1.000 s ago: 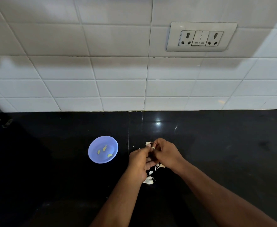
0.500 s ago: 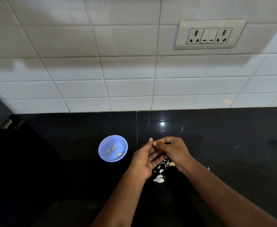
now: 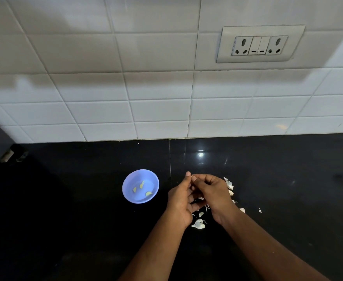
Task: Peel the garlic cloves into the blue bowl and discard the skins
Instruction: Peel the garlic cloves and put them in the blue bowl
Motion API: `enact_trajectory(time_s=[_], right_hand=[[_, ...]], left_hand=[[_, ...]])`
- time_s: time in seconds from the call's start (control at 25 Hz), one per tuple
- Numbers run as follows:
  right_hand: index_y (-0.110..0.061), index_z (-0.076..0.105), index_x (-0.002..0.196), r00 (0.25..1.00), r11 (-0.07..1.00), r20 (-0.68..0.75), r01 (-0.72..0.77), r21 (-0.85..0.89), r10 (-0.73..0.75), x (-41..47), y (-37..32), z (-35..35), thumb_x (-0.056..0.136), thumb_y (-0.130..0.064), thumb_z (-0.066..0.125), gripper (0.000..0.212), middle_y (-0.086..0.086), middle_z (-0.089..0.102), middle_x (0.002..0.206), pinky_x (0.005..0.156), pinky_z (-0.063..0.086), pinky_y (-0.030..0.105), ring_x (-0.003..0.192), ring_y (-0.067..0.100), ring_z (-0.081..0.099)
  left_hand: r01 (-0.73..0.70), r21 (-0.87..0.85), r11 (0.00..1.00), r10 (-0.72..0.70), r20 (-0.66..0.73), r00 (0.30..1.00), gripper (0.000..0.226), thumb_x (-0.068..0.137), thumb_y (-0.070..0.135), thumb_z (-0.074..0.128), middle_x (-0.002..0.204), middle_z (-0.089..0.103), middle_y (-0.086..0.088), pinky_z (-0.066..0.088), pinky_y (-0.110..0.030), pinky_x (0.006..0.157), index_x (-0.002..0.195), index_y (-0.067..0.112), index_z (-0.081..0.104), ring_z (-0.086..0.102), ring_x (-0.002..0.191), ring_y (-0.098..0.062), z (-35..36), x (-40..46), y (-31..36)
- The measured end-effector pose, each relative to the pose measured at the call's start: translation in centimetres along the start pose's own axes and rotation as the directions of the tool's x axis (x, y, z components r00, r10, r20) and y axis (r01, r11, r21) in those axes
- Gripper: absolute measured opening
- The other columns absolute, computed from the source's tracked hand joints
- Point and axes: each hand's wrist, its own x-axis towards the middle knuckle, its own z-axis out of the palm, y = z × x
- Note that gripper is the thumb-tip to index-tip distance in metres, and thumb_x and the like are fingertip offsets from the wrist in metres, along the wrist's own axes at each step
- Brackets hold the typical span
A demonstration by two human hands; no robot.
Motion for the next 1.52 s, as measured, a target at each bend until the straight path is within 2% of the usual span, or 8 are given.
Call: enact_trajectory(time_s=[0.2, 0.32, 0.52, 0.64, 0.84, 0.96, 1.28, 1.52], right_hand=[[-0.002, 0.079, 0.096, 0.998, 0.995, -0.043, -0.049, 0.082, 0.052, 0.9, 0.1, 0.7, 0.099, -0.011, 0.068, 0.014, 0.017, 0.074, 0.081, 0.061, 0.058, 0.026, 0.075, 0.023, 0.068], [0.001, 0.076, 0.099, 0.989, 0.988, -0.108, -0.085, 0.126, 0.099, 1.3, 0.2, 1.1, 0.1, -0.011, 0.067, 0.015, 0.026, 0.076, 0.091, 0.063, 0.059, 0.031, 0.078, 0.027, 0.07], [0.002, 0.076, 0.097, 0.956, 0.957, -0.185, -0.184, 0.224, 0.228, 1.4, 0.0, 1.0, 0.099, -0.009, 0.067, 0.014, 0.026, 0.077, 0.098, 0.083, 0.059, 0.046, 0.085, 0.033, 0.071], [-0.007, 0.075, 0.088, 0.933, 0.933, -0.214, -0.227, 0.28, 0.291, 2.0, -0.8, 0.9, 0.1, -0.013, 0.067, 0.015, 0.018, 0.076, 0.091, 0.079, 0.059, 0.044, 0.084, 0.03, 0.072], [-0.008, 0.075, 0.09, 0.967, 0.973, -0.112, -0.225, 0.052, 0.229, 2.2, -0.9, -0.2, 0.101, -0.021, 0.066, 0.019, 0.012, 0.075, 0.08, 0.051, 0.052, 0.027, 0.066, 0.019, 0.07], [-0.006, 0.074, 0.095, 0.979, 0.988, -0.148, -0.146, -0.049, 0.137, 2.4, -0.2, -1.2, 0.102, -0.019, 0.064, 0.017, 0.01, 0.075, 0.082, 0.053, 0.053, 0.027, 0.065, 0.014, 0.069], [-0.009, 0.07, 0.11, 0.999, 0.935, -0.013, -0.052, -0.351, 0.051, 5.2, -0.5, -4.9, 0.103, -0.005, 0.059, 0.014, 0.012, 0.075, 0.089, 0.062, 0.058, 0.024, 0.072, 0.014, 0.07], [0.005, 0.073, 0.106, 0.988, 0.976, 0.048, -0.14, -0.169, 0.15, 6.5, -1.8, -4.9, 0.101, -0.008, 0.066, 0.016, 0.016, 0.076, 0.09, 0.072, 0.065, 0.029, 0.079, 0.022, 0.073]], left_hand=[[-0.109, 0.017, 0.994, 0.11, -0.102, 0.989, 0.028, 0.104, 0.031, 0.065, 0.076, 0.068, -0.004, 0.062, -0.037, 0.063, 0.104, 0.006, 0.077, 0.07, 0.075, -0.017, 0.8, 0.5, -0.5], [-0.179, 0.083, 0.98, 0.188, -0.104, 0.977, 0.026, 0.106, 0.025, 0.062, 0.068, 0.071, 0.0, 0.064, -0.038, 0.073, 0.103, 0.007, 0.079, 0.07, 0.068, -0.012, 1.1, 0.6, -0.9], [-0.274, 0.233, 0.933, 0.288, -0.025, 0.957, 0.029, 0.107, 0.021, 0.06, 0.08, 0.078, -0.004, 0.065, -0.042, 0.08, 0.092, 0.016, 0.083, 0.076, 0.081, -0.018, 1.0, 0.8, -1.1], [-0.347, 0.359, 0.866, 0.364, 0.023, 0.931, 0.028, 0.108, 0.023, 0.059, 0.092, 0.081, -0.003, 0.064, -0.046, 0.088, 0.095, 0.025, 0.084, 0.079, 0.095, -0.024, 1.3, 1.0, -1.9], [-0.339, 0.409, 0.848, 0.381, -0.025, 0.924, 0.035, 0.108, 0.021, 0.055, 0.087, 0.08, -0.006, 0.066, -0.052, 0.079, 0.088, 0.025, 0.083, 0.079, 0.09, -0.027, 1.7, 0.7, -1.8], [-0.295, 0.483, 0.824, 0.366, -0.059, 0.929, 0.029, 0.105, 0.018, 0.06, 0.084, 0.079, -0.005, 0.066, -0.052, 0.07, 0.086, 0.021, 0.081, 0.079, 0.083, -0.023, 1.2, 0.1, -1.6], [-0.203, 0.921, 0.332, 0.368, 0.071, 0.927, 0.022, 0.092, 0.03, 0.06, 0.085, 0.075, 0.019, 0.063, -0.037, 0.077, 0.1, 0.038, 0.079, 0.072, 0.081, -0.007, -1.4, -0.6, -0.6], [-0.207, 0.885, 0.416, 0.33, 0.065, 0.942, 0.029, 0.097, 0.016, 0.053, 0.097, 0.075, 0.013, 0.064, -0.042, 0.083, 0.099, 0.034, 0.076, 0.074, 0.087, -0.011, -1.9, -0.3, -0.4]])
